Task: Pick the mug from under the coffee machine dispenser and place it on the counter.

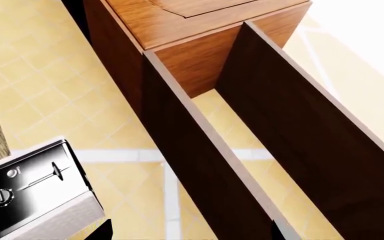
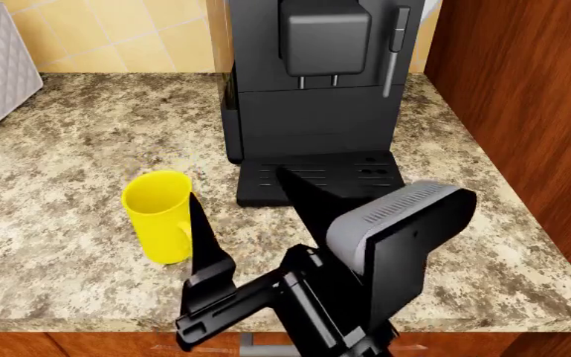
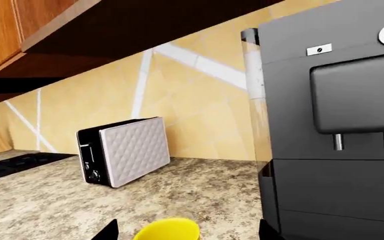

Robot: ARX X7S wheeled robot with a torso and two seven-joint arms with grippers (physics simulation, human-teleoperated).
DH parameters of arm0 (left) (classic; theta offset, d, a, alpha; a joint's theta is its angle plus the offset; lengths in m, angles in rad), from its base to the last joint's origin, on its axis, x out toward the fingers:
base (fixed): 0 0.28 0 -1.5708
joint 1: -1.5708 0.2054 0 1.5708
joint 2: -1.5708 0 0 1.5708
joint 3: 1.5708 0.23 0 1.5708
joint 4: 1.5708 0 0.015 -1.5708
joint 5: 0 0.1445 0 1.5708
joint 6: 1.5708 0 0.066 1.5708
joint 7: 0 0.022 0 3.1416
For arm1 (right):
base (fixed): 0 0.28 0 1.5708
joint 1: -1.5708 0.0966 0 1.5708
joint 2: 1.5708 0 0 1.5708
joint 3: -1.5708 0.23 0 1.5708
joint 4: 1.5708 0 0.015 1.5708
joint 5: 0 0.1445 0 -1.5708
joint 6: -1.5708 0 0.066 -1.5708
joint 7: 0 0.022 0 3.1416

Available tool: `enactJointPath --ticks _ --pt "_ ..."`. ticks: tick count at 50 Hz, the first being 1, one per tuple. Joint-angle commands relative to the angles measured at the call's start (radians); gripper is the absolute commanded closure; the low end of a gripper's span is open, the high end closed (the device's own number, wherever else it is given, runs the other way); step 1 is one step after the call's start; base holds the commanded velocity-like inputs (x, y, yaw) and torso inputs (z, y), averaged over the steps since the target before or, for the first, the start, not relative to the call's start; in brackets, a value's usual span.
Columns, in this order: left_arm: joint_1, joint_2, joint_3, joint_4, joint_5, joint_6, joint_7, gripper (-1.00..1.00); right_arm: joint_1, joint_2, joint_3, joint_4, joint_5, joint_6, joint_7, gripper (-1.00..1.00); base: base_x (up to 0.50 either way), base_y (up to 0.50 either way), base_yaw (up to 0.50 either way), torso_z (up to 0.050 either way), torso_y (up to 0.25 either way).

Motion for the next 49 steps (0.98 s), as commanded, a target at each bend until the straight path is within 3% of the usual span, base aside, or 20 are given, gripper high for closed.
enactJointPath --ticks 1,17,27,34,49 --pt "-0.004 -0.002 0.005 0.003 0.002 -0.004 -0.004 -1.0 0.09 0.044 0.008 -0.116 0.047 -0.016 0.159 -1.0 0.0 0.0 0.0 0.0 0.0" --pt "-0.005 -0.006 0.005 0.012 -0.001 -0.006 -0.011 -1.0 0.479 0.306 -0.497 -0.116 -0.035 -0.454 0.477 -1.0 0.0 0.0 0.0 0.0 0.0" --pt "-0.004 -0.007 0.001 0.011 -0.005 -0.004 -0.01 -1.0 0.705 0.351 -0.78 -0.115 -0.093 -0.625 0.628 -1.0 0.0 0.0 0.0 0.0 0.0" --pt "-0.002 -0.007 -0.003 0.012 -0.009 -0.003 -0.012 -1.0 0.749 0.354 -0.833 -0.115 -0.11 -0.657 0.667 -1.0 0.0 0.0 0.0 0.0 0.0" --pt "-0.004 -0.008 -0.005 0.009 -0.01 -0.005 -0.009 -1.0 0.702 0.343 -0.733 -0.116 -0.105 -0.547 0.671 -1.0 0.0 0.0 0.0 0.0 0.0"
